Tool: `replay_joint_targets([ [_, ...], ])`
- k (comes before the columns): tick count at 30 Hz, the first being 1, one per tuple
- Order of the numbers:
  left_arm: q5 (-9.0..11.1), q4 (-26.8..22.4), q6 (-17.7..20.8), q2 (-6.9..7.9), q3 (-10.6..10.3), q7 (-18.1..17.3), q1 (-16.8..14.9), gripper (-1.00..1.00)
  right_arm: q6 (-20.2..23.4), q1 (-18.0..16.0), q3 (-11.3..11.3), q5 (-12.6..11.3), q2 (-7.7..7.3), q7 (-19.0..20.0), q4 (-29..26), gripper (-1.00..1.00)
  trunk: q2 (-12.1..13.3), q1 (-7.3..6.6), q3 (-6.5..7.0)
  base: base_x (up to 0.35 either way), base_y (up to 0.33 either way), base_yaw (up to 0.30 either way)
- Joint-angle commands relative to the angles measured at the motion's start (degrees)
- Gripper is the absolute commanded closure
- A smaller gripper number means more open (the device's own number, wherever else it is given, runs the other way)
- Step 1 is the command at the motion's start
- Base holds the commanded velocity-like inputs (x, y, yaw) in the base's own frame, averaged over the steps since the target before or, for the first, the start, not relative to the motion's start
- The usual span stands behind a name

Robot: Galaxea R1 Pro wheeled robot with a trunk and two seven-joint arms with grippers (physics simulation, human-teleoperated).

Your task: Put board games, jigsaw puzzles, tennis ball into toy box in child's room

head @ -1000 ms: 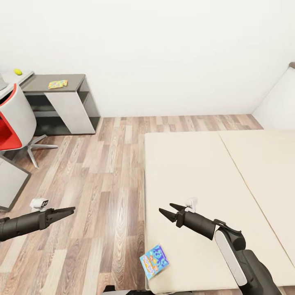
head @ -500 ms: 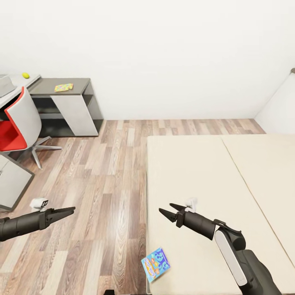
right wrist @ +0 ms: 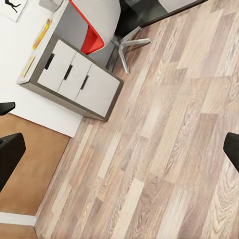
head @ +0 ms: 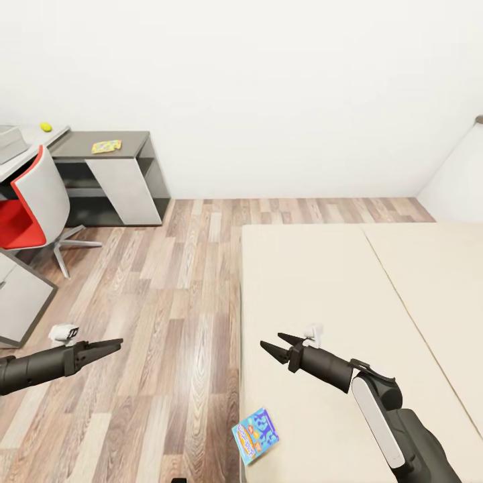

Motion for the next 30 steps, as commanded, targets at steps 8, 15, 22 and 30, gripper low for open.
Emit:
replay_joint_targets([
  [8, 0.0, 0.0, 0.6, 0.02, 0.0, -0.2, 0.0, -1.00, 0.4, 0.0, 0.0, -0.5, -0.04, -0.1, 0.0, -1.00, -0.1, 0.03, 0.62, 0.000, 0.000, 0.000],
  [15, 0.0, 0.0, 0.6, 0.03, 0.0, -0.2, 0.0, -1.00, 0.4, 0.0, 0.0, -0.5, -0.04, -0.1, 0.0, -1.00, -0.1, 0.03, 1.27, 0.000, 0.000, 0.000],
  [22, 0.0, 0.0, 0.6, 0.03, 0.0, -0.2, 0.0, -1.00, 0.4, 0.0, 0.0, -0.5, -0.04, -0.1, -0.1, -1.00, -0.1, 0.03, 1.93, 0.000, 0.000, 0.000],
  [30, 0.0, 0.0, 0.6, 0.03, 0.0, -0.2, 0.0, -1.00, 0.4, 0.0, 0.0, -0.5, -0.04, -0.1, -0.1, -1.00, -0.1, 0.03, 2.68, 0.000, 0.000, 0.000],
])
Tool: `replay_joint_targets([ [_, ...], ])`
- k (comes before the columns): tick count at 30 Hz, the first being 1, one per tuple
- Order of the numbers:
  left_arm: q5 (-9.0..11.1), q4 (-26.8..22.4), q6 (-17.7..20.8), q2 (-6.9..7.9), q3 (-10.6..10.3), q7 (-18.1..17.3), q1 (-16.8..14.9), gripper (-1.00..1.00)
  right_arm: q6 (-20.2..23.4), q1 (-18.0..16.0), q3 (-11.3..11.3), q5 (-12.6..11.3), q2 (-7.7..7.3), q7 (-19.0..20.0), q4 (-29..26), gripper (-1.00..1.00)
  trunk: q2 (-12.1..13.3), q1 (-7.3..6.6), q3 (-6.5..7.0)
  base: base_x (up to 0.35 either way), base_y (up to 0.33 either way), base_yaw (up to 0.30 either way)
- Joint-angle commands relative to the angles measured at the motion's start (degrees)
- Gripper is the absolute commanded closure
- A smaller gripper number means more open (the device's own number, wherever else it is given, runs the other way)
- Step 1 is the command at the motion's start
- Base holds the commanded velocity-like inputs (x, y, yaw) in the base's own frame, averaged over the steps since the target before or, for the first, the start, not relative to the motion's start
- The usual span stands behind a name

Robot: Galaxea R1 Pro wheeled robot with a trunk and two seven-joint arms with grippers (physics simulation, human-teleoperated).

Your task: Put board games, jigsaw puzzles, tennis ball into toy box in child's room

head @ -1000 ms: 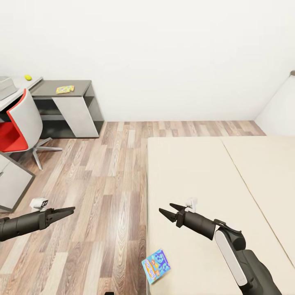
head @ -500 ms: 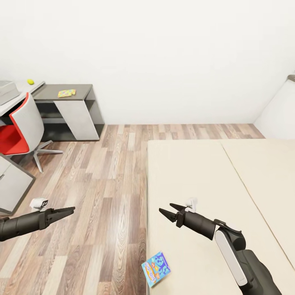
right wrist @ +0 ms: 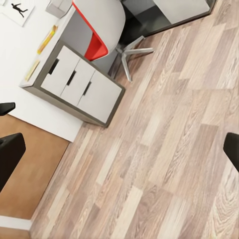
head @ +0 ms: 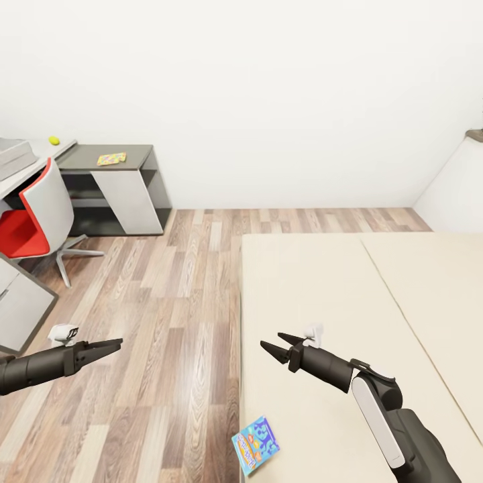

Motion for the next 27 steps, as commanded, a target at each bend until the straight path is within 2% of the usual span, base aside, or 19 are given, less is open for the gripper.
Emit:
replay_joint_targets([
  [1, 0.0, 0.0, 0.6, 0.01, 0.0, -0.2, 0.0, -1.00, 0.4, 0.0, 0.0, -0.5, -0.04, -0.1, 0.0, -1.00, -0.1, 0.03, 0.01, 0.000, 0.000, 0.000],
  [27, 0.0, 0.0, 0.6, 0.01, 0.0, -0.2, 0.0, -1.00, 0.4, 0.0, 0.0, -0.4, 0.02, -0.1, 0.0, -1.00, -0.1, 0.03, 2.46, 0.000, 0.000, 0.000],
])
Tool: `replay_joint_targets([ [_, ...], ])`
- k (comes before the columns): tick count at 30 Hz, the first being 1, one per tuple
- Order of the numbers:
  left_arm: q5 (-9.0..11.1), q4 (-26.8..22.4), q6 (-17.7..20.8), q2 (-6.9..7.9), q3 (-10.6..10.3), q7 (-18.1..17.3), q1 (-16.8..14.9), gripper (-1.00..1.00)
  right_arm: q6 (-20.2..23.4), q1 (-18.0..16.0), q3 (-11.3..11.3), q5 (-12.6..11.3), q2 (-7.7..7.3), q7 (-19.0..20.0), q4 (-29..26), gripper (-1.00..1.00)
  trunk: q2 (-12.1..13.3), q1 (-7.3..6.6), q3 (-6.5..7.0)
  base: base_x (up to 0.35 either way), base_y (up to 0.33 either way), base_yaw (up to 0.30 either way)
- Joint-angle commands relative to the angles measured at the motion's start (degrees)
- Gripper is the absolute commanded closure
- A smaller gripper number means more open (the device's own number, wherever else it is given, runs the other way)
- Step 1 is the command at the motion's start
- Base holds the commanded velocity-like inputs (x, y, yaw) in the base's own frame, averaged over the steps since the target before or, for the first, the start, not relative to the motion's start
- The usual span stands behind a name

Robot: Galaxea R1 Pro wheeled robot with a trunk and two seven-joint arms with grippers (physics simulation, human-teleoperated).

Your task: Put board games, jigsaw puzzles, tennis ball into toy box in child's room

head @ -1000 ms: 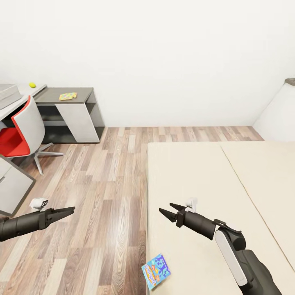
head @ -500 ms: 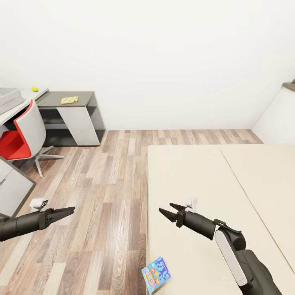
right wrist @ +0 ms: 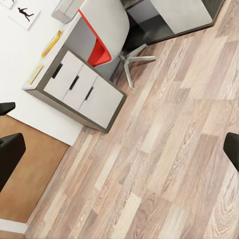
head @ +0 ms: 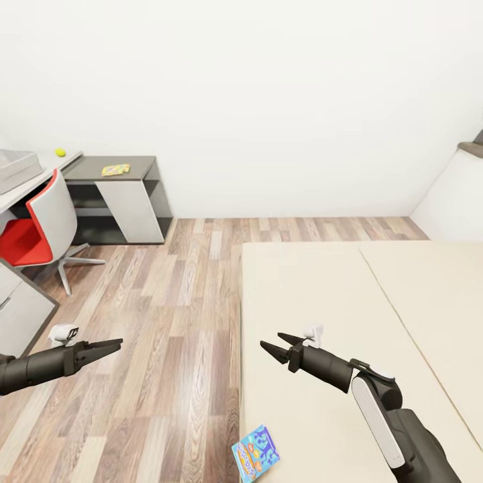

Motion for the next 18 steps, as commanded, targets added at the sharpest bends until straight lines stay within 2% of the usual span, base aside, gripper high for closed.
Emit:
replay_joint_targets([
  [1, 0.0, 0.0, 0.6, 0.01, 0.0, -0.2, 0.0, -1.00, 0.4, 0.0, 0.1, -0.5, -0.01, -0.1, 0.0, -1.00, -0.1, 0.03, 0.01, 0.000, 0.000, 0.000],
  [18, 0.0, 0.0, 0.6, 0.01, 0.0, -0.2, 0.0, -1.00, 0.4, 0.0, 0.1, -0.5, -0.01, -0.1, 0.0, -1.00, -0.1, 0.03, 1.61, 0.000, 0.000, 0.000],
])
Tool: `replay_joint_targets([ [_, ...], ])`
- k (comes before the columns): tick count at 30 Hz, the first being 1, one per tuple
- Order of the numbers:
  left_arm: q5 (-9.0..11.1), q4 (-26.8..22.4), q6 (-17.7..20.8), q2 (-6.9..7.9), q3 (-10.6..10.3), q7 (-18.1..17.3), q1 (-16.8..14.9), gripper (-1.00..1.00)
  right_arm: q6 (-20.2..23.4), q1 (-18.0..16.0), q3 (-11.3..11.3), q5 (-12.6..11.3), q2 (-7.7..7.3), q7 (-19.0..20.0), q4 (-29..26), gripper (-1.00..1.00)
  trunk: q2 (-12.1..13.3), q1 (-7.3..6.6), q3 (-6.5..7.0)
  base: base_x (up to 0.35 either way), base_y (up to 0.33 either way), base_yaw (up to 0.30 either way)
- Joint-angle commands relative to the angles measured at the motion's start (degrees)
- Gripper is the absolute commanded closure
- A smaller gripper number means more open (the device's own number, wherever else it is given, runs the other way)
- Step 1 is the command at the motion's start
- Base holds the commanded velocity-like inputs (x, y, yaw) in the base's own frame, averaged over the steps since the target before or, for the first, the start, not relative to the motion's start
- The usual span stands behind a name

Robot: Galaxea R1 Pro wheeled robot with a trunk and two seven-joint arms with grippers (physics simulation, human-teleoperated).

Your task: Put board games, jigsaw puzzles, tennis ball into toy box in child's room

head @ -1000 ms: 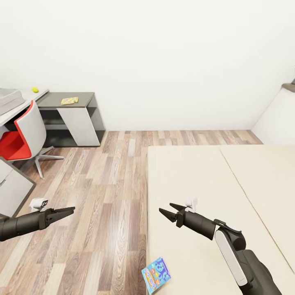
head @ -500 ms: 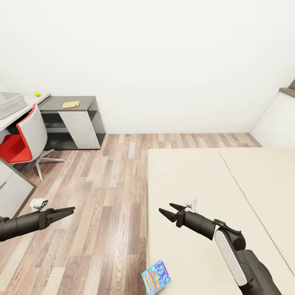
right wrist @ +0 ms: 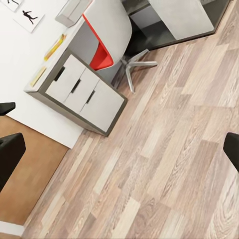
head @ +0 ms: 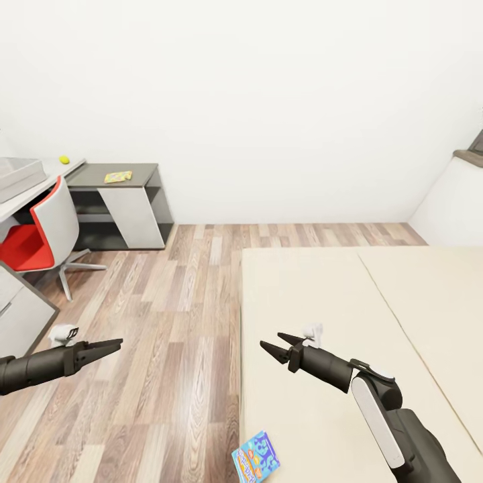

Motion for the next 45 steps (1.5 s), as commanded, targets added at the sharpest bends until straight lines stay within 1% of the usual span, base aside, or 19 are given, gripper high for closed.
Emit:
replay_joint_targets([
  [1, 0.0, 0.0, 0.6, 0.01, 0.0, -0.2, 0.0, -1.00, 0.4, 0.0, 0.0, -0.5, -0.04, -0.1, 0.0, -1.00, -0.1, 0.03, 0.00, 0.000, 0.000, 0.000],
  [26, 0.0, 0.0, 0.6, 0.01, 0.1, -0.2, 0.0, -1.00, 0.4, 0.0, 0.0, -0.5, 0.05, -0.1, 0.0, -1.00, -0.1, 0.03, 2.36, 0.000, 0.000, 0.000],
  [45, 0.0, 0.0, 0.6, 0.02, 0.1, -0.2, 0.0, -1.00, 0.4, 0.0, 0.1, -0.5, 0.12, -0.1, 0.0, -1.00, -0.1, 0.03, 4.14, 0.000, 0.000, 0.056],
])
